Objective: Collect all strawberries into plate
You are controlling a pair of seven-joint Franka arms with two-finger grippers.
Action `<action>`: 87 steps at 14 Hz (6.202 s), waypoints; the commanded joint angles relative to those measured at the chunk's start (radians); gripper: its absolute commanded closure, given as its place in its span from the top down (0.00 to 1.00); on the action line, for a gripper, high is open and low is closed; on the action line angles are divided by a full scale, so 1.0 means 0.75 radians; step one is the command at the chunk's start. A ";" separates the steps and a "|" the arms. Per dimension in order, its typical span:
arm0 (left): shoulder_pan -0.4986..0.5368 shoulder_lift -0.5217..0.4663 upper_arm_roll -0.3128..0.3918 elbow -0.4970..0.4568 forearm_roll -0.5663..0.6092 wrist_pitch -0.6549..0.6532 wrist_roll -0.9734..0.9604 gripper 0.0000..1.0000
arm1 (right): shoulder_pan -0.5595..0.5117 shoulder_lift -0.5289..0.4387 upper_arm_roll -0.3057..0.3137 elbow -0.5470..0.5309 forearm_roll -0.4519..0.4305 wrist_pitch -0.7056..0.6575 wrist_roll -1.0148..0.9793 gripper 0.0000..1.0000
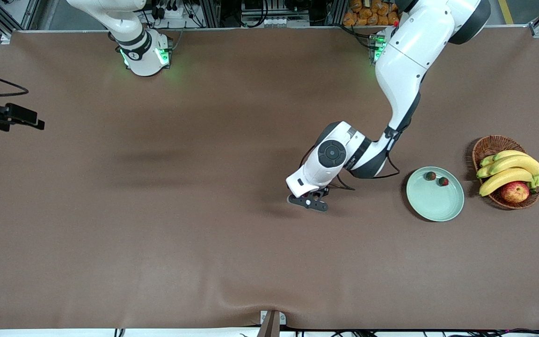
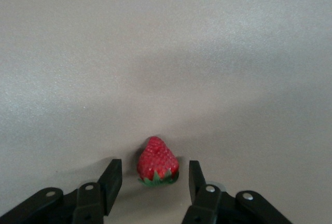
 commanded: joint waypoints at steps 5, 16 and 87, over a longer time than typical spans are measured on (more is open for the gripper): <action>-0.017 0.028 0.011 0.034 0.037 0.014 -0.018 0.48 | 0.075 -0.007 0.023 0.144 -0.071 -0.100 0.027 1.00; 0.136 -0.145 0.009 -0.015 0.080 -0.157 0.027 0.12 | 0.110 -0.015 0.023 0.169 -0.132 -0.080 0.022 1.00; 0.252 -1.198 0.484 -0.279 -0.184 -0.947 0.618 1.00 | 0.090 -0.025 0.017 0.154 -0.065 -0.047 0.133 1.00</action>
